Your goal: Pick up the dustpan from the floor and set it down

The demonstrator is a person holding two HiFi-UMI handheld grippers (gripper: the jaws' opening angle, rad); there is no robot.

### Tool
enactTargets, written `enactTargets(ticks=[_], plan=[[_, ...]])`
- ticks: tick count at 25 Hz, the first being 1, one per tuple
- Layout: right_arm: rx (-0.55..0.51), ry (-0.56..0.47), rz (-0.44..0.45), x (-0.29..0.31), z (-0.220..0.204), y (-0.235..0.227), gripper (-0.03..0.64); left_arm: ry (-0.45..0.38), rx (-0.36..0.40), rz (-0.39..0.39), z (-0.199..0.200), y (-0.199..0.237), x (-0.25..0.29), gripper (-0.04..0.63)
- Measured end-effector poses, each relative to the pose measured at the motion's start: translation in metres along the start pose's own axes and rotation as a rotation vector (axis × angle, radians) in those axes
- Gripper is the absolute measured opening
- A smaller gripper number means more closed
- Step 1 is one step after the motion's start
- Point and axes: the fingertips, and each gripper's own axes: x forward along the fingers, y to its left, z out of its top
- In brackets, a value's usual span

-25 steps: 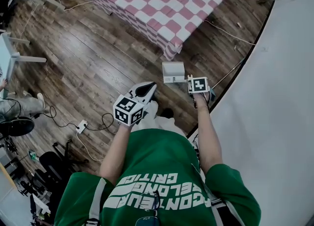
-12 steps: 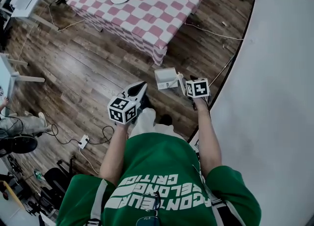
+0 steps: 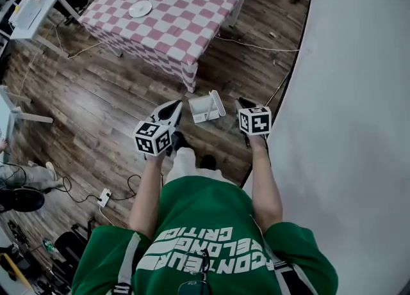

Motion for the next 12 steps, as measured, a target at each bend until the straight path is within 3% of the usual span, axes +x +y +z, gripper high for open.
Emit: enactTargets(ticks=[5, 12], plan=[[0.030, -0.086, 0.003, -0.048, -0.003, 0.000, 0.008, -0.023, 0.020, -0.015, 0.004, -0.034, -0.001, 0.003], [0.007, -0.195, 0.017, -0.106, -0.006, -0.004, 0.008, -0.028, 0.069, -0.056, 0.001, -0.079, 0.002, 0.003]])
